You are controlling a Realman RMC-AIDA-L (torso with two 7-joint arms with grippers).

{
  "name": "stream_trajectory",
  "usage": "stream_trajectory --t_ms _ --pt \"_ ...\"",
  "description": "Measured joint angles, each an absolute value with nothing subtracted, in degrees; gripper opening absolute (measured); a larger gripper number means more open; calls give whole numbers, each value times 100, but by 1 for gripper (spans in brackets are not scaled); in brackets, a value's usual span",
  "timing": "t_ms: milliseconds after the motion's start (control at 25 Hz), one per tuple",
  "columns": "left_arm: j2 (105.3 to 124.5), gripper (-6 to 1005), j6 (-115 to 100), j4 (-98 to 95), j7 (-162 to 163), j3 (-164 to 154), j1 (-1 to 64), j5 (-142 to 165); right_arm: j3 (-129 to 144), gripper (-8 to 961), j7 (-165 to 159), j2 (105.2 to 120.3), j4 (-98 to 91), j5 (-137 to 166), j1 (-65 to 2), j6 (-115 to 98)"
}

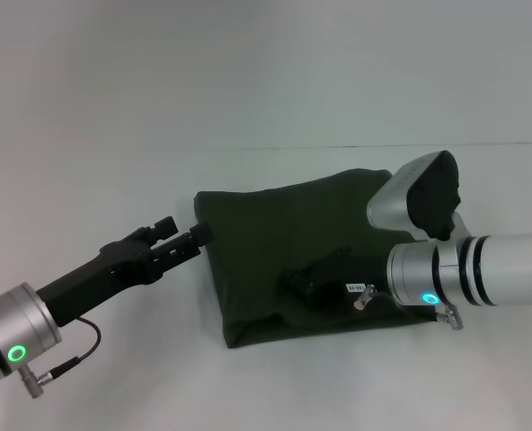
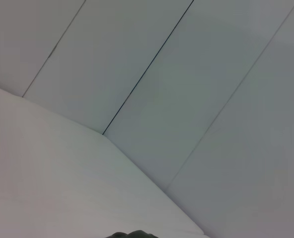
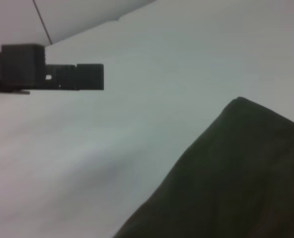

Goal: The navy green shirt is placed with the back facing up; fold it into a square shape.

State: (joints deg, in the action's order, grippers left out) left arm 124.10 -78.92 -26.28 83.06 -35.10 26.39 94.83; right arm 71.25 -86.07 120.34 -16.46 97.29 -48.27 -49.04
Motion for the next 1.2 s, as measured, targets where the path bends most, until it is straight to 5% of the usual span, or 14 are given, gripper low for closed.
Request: stream_trajectory --t_ms 1200 --pt "12402 921 -7830 -2575 8312 -3518 2680 9483 6946 11 -9099 12023 -1932 9461 -4680 -2494"
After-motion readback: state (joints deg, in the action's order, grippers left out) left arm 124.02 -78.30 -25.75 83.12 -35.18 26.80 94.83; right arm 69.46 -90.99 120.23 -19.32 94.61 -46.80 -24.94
